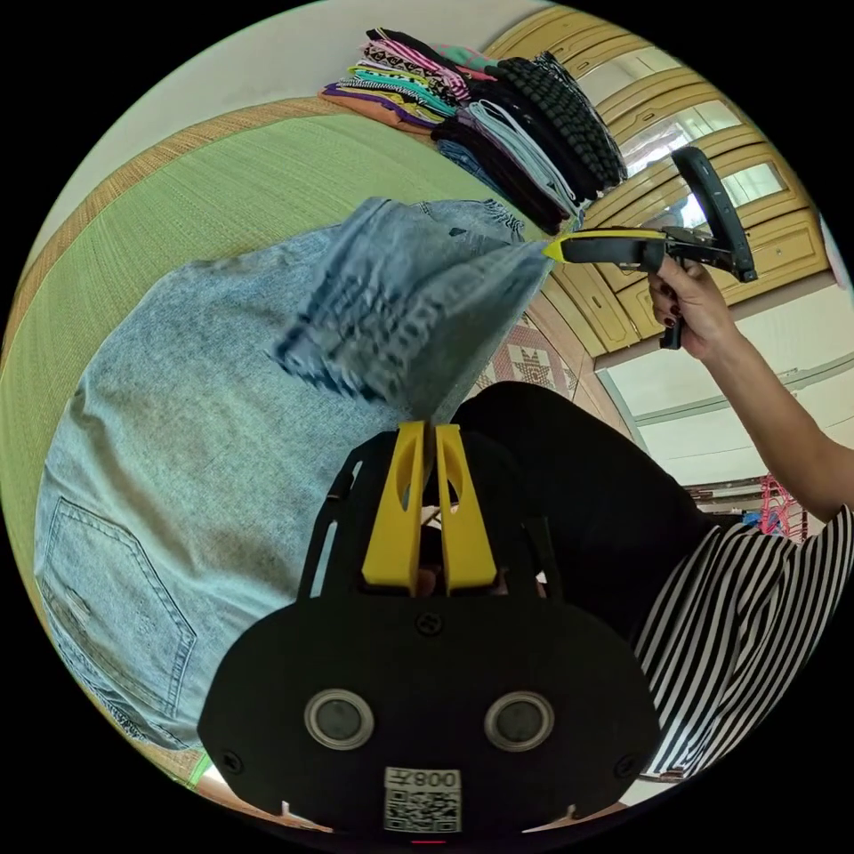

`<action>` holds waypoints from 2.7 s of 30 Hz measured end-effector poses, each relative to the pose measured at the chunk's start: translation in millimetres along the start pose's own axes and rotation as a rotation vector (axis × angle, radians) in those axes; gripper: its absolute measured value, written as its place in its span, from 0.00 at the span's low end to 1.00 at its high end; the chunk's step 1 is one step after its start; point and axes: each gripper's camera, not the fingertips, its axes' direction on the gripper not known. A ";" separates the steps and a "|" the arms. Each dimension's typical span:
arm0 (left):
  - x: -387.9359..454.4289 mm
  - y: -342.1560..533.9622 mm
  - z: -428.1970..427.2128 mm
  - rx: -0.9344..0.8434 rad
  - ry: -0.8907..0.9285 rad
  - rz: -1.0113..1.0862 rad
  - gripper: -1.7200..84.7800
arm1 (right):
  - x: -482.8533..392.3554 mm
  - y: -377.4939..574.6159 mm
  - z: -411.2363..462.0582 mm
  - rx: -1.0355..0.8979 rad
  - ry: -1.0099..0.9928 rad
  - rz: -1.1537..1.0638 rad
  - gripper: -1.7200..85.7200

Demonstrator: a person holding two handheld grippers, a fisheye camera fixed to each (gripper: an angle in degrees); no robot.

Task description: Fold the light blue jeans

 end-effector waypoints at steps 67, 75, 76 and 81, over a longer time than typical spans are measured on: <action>40.3 -352.4 25.6 0.247 0.697 -0.322 0.04 | 132.1 36.5 165.3 0.420 -0.076 -0.186 0.06; 72.2 -447.4 70.7 0.299 0.767 -0.268 0.04 | 306.7 42.5 155.1 0.474 -0.431 0.166 0.04; 77.9 -465.4 80.3 0.290 0.752 -0.265 0.04 | 330.0 39.1 163.4 0.463 -0.501 0.213 0.04; 93.2 -531.2 122.3 0.227 0.563 -0.250 0.03 | 401.0 20.4 218.1 0.341 -0.776 0.380 0.04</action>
